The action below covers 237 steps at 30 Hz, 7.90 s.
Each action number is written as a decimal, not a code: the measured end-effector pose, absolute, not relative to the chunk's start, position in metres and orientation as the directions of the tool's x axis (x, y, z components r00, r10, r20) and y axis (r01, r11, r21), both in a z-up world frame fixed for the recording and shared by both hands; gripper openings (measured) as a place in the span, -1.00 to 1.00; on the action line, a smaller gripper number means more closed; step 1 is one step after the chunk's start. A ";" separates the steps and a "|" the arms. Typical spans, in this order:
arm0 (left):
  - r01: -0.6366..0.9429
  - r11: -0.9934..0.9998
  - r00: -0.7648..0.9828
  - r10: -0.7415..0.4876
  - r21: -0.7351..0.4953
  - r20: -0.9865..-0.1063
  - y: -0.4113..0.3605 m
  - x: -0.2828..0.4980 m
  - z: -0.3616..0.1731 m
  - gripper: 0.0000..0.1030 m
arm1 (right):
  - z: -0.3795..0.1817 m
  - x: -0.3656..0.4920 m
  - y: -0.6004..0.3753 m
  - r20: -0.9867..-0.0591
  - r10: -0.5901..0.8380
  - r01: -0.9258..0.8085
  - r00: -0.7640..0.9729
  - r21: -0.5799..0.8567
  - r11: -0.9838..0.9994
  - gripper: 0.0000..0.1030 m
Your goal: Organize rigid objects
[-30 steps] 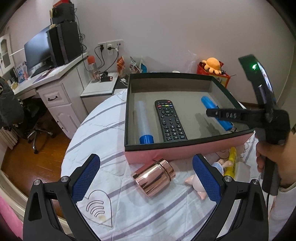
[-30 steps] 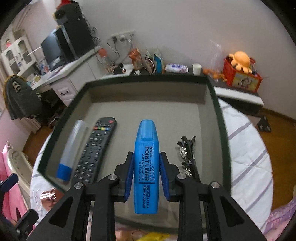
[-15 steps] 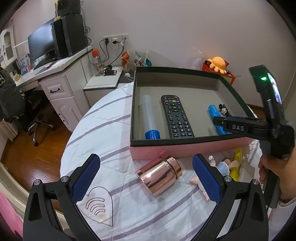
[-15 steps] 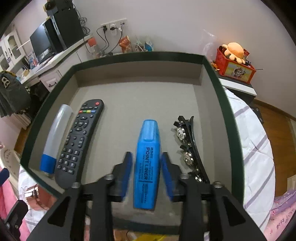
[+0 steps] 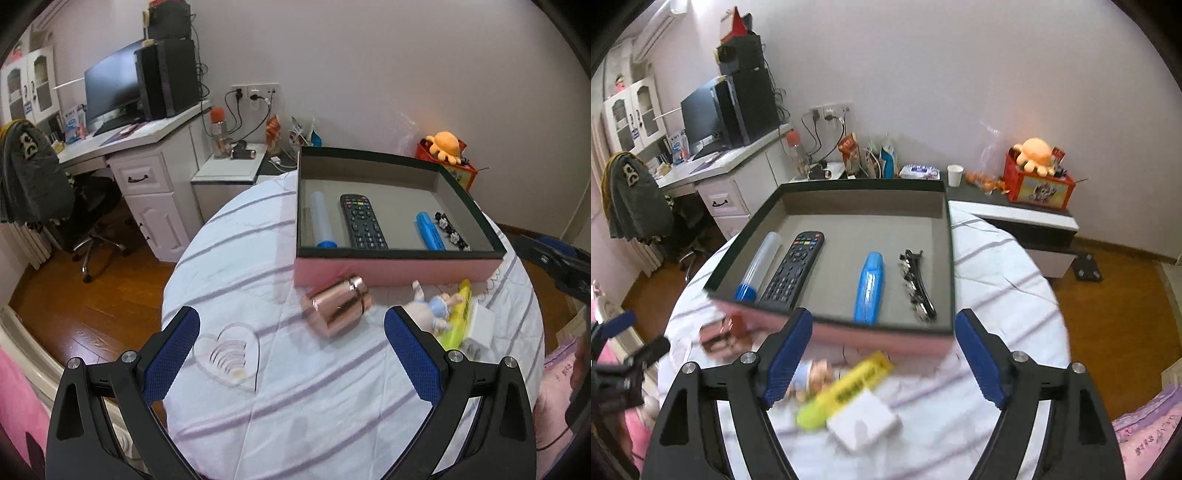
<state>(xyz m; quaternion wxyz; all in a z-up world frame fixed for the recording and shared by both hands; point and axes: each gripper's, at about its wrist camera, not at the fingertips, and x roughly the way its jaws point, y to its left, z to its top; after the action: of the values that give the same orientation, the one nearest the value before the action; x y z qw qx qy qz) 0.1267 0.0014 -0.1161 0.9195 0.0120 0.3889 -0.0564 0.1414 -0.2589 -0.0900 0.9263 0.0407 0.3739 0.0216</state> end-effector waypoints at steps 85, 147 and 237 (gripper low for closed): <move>0.218 0.972 0.571 -0.201 -0.089 -0.796 0.003 0.135 -0.176 0.88 | -0.157 0.105 -0.248 -0.784 0.174 -0.106 0.596 0.139 0.985 0.58; 0.248 0.939 0.631 0.029 0.237 -0.775 -0.081 0.136 -0.184 0.38 | -0.165 0.106 -0.267 -0.802 0.142 -0.063 0.580 0.130 0.990 0.58; 0.277 0.943 0.596 -0.319 -0.185 -0.737 -0.034 0.251 -0.150 0.89 | -0.147 0.368 -0.260 -0.877 0.098 -0.270 0.470 -0.037 0.962 0.09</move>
<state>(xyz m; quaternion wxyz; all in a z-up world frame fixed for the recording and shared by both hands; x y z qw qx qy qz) 0.2513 -0.0341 -0.1503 0.8929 -0.0254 0.4175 -0.1668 0.3685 -0.2601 -0.1467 0.8530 -0.0854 0.5035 0.1079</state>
